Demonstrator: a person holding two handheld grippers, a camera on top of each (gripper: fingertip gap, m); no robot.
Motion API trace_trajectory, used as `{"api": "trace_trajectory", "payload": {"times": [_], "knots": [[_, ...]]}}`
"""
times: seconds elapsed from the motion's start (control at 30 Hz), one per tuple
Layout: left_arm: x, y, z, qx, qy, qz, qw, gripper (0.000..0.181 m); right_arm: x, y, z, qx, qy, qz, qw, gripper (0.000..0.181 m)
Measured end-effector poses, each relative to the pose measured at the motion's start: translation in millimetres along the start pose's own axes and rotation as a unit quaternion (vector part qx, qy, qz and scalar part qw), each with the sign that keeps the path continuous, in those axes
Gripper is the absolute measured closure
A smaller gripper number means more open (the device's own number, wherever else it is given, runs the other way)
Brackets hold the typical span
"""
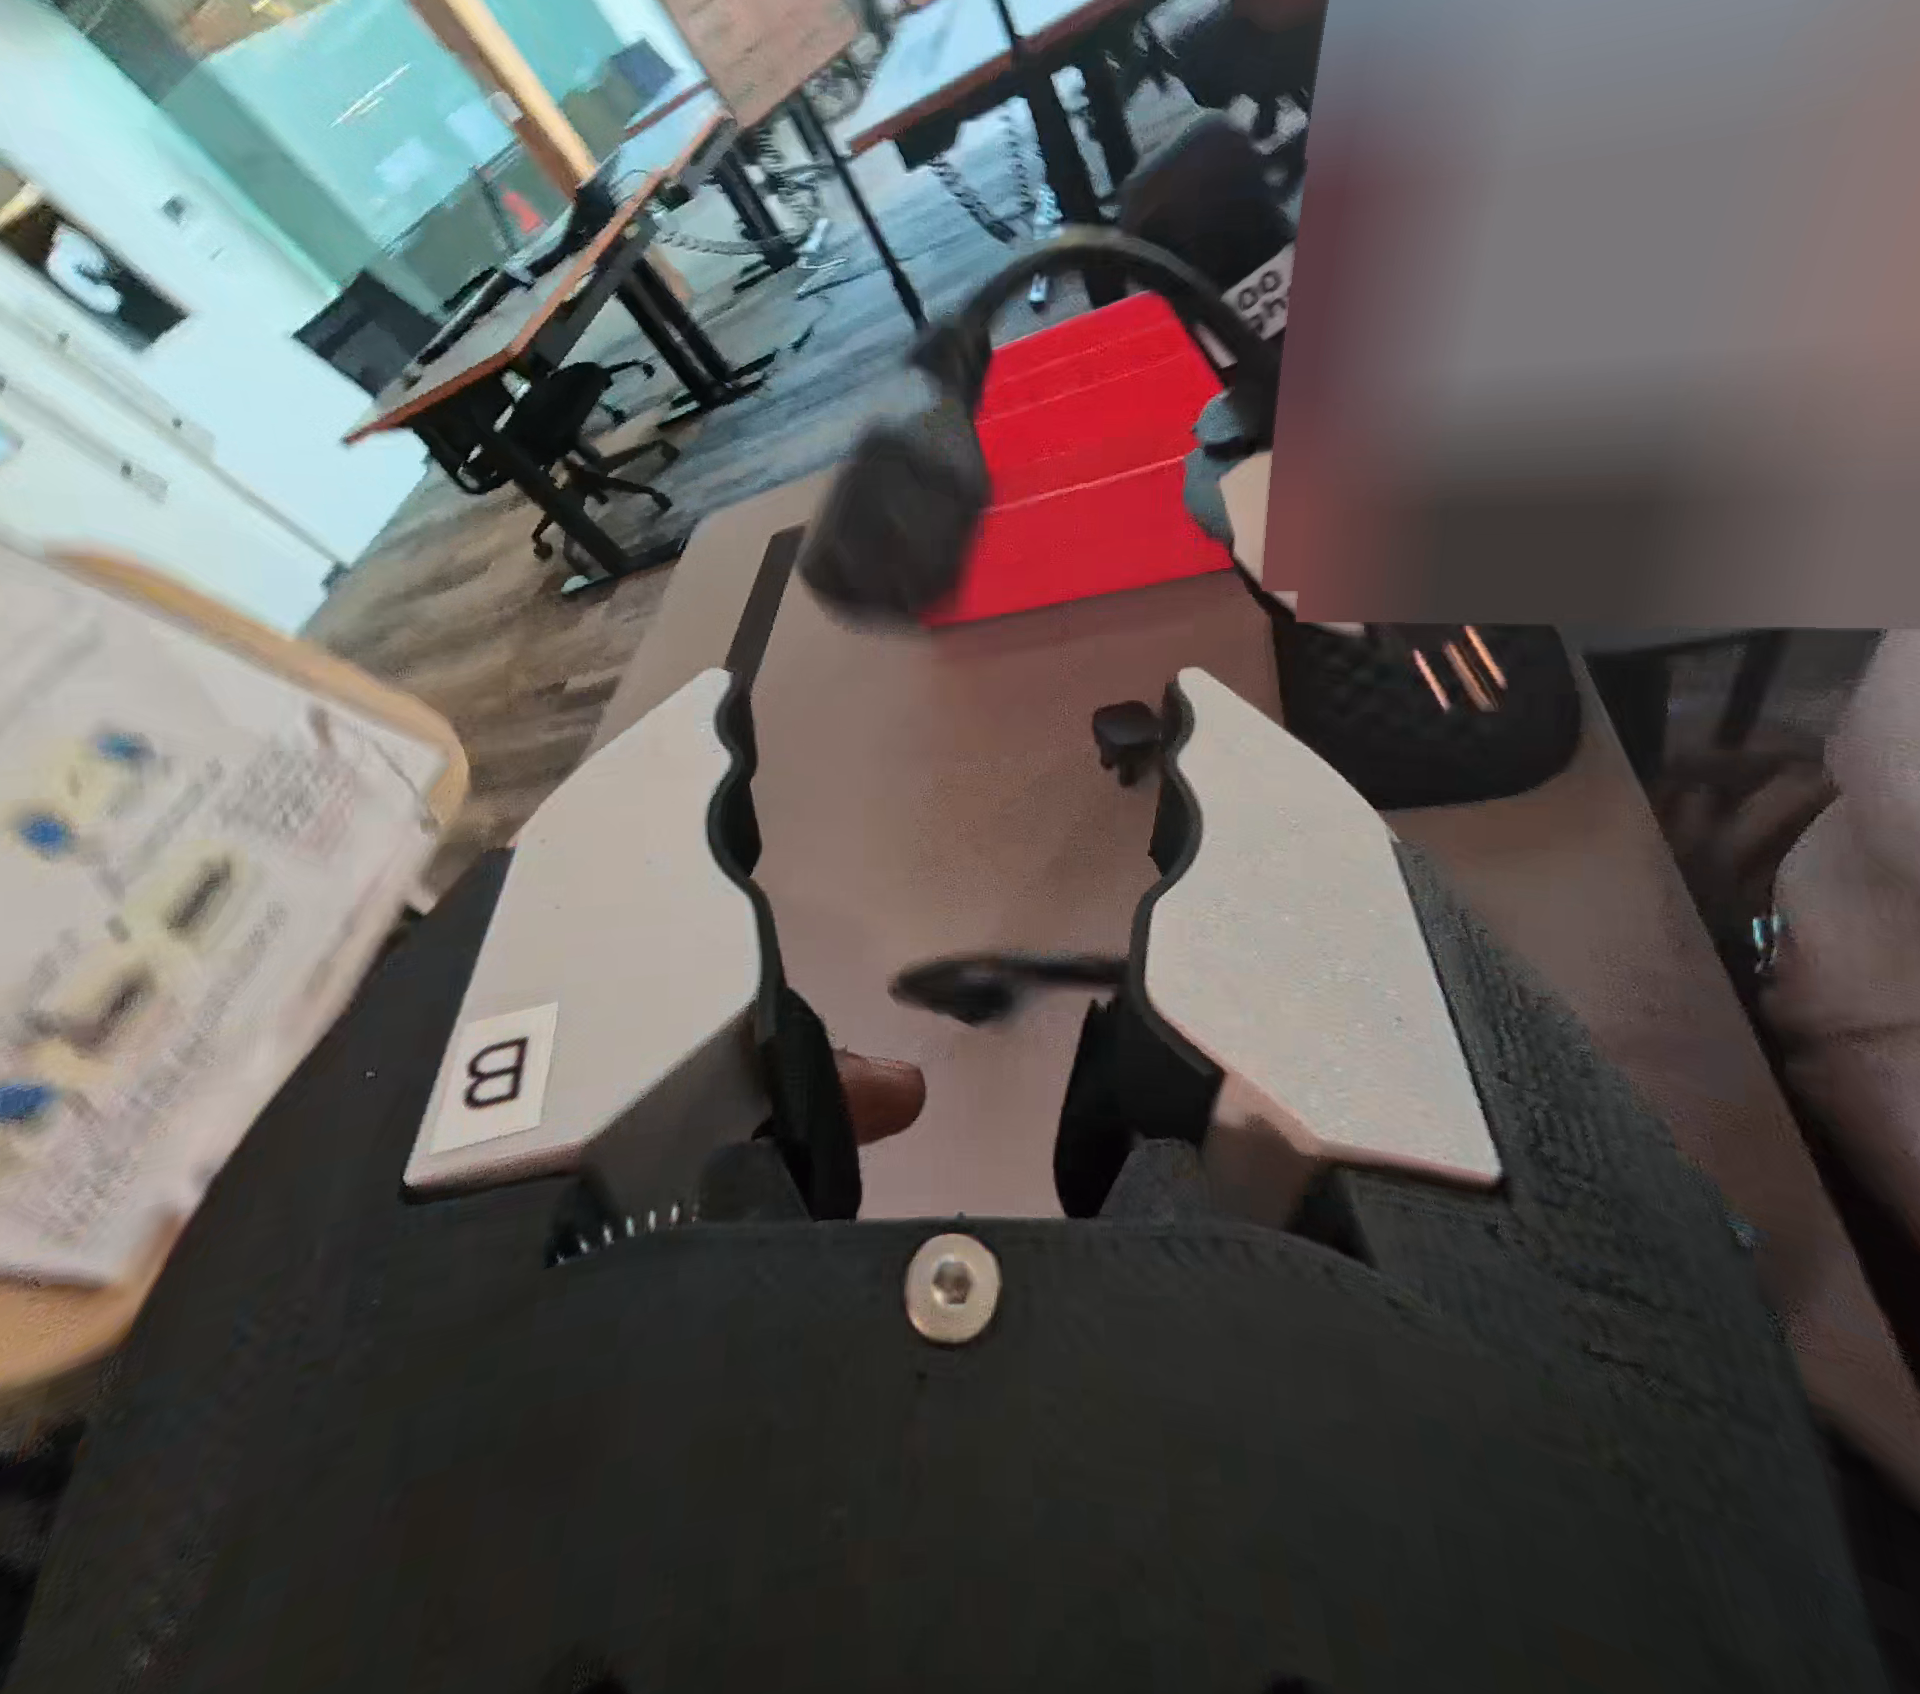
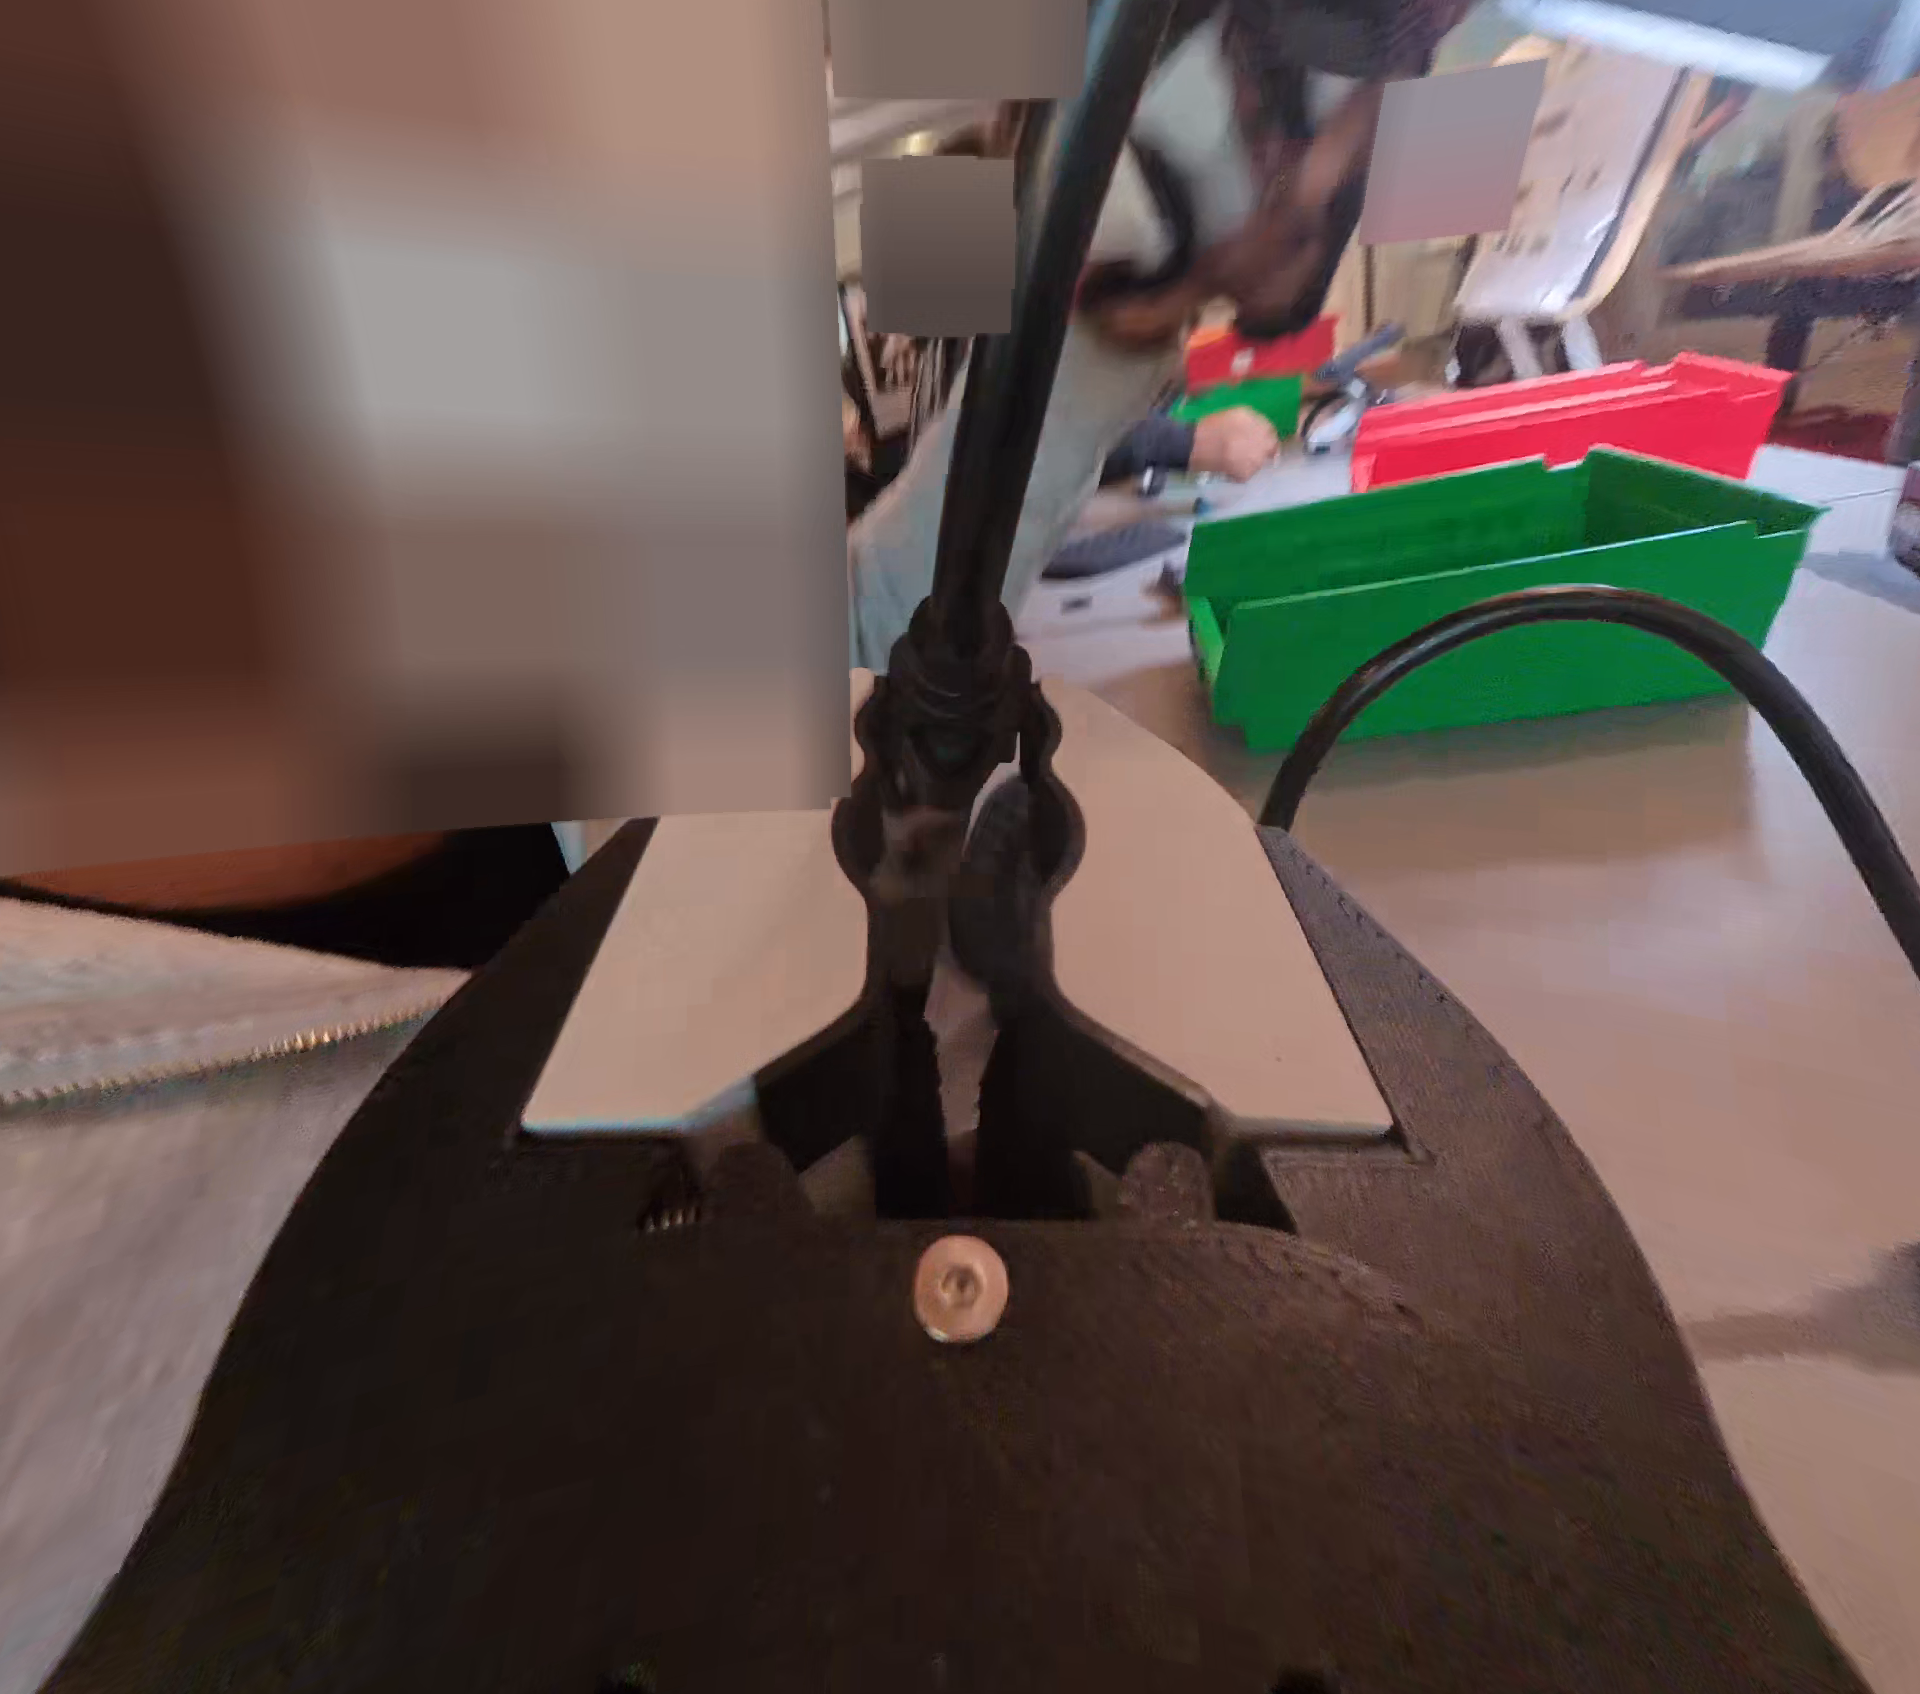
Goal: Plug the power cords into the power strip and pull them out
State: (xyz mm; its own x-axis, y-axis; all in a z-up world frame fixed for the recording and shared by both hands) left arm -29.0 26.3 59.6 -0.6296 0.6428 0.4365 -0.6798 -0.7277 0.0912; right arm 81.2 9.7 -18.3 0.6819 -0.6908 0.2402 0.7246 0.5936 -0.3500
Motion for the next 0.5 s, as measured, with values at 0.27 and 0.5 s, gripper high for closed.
{"api": "trace_trajectory", "payload": {"times": [0.27,0.5], "knots": [[-79,30,-198,0.121,0.229,-0.011,0.966,0.104,-48,41,-39,0.105,0.029,-0.103,0.989,0.157],[-124,-3,-226,0.161,0.245,-0.11,0.95,0.105,-69,25,-90,0.209,0.036,-0.118,0.97,0.157]]}}
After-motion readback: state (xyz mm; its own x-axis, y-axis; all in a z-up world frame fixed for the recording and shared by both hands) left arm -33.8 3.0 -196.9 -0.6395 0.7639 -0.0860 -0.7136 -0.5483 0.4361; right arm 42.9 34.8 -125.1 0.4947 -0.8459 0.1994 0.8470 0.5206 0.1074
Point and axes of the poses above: each gripper's, where its closed fingertips meet, y back along the fingers, z out of its top, x = y × z across the jaws, the point moved 1 cm from there along y, back along the fingers, and after that the axes turned 11 degrees about -x, right-handed, at the moved point
